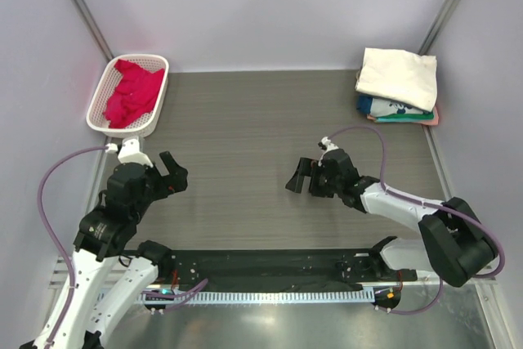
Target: Fold and stack the t-shirts
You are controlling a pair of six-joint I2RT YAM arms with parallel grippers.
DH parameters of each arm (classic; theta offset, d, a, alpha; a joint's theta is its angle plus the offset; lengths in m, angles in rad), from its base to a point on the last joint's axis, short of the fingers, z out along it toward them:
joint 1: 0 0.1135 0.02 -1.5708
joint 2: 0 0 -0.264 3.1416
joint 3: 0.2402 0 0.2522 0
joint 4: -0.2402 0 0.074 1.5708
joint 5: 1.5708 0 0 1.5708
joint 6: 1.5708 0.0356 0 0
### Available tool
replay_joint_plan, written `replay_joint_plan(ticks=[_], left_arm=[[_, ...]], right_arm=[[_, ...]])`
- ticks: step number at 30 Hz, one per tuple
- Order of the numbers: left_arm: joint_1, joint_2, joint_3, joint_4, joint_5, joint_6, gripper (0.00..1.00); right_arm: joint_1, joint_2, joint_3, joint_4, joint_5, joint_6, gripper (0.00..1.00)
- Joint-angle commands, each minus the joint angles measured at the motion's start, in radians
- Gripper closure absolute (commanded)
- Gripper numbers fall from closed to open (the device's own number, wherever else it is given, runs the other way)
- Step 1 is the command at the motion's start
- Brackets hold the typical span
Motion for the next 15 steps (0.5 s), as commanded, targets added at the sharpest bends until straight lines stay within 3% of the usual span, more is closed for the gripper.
replay_joint_plan(ticks=[1, 15], left_arm=[[0.005, 0.000, 0.006, 0.003, -0.047, -0.017, 0.03], [0.005, 0.018, 0.007, -0.003, -0.058, -0.025, 0.03]], right_arm=[[0.002, -0.010, -0.025, 0.192, -0.050, 0.032, 0.00], [0.002, 0.210, 0.016, 0.272, -0.137, -0.001, 0.01]])
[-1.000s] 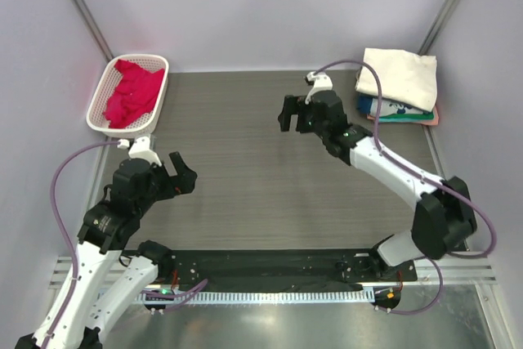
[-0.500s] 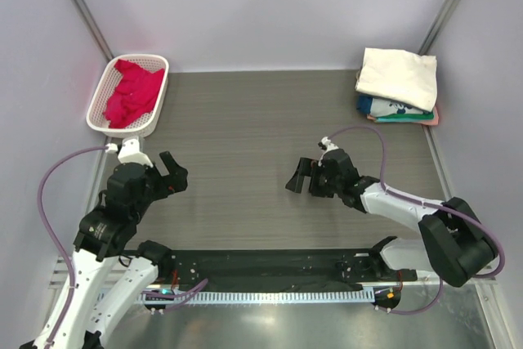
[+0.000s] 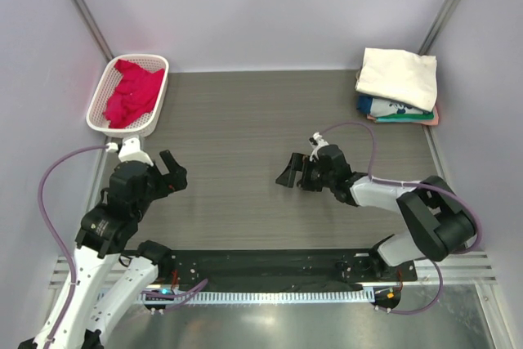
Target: Fold and stack the t-shirts
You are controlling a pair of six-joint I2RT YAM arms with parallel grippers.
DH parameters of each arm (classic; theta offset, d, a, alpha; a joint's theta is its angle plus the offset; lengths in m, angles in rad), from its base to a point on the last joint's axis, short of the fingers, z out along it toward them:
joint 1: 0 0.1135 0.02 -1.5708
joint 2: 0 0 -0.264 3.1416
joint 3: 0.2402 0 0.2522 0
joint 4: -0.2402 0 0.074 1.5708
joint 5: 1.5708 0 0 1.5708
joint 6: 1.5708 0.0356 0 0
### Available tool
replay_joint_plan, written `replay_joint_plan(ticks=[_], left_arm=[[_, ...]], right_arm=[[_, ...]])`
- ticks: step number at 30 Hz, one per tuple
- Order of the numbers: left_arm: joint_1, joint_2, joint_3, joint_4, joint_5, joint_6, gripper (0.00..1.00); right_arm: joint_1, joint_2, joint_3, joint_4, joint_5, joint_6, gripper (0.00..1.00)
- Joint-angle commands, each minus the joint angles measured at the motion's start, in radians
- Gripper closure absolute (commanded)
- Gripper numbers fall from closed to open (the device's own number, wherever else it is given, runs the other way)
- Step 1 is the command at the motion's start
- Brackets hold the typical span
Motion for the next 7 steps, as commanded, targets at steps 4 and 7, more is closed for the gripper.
replay_joint_plan(ticks=[4, 7], left_arm=[[0.006, -0.003, 0.007, -0.001, -0.037, -0.014, 0.03], [0.007, -0.006, 0.009, -0.003, -0.044, -0.016, 0.03]], right_arm=[[0.003, 0.081, 0.034, 0.026, -0.089, -0.029, 0.01], [0.013, 0.061, 0.013, 0.068, -0.080, -0.024, 0.00]])
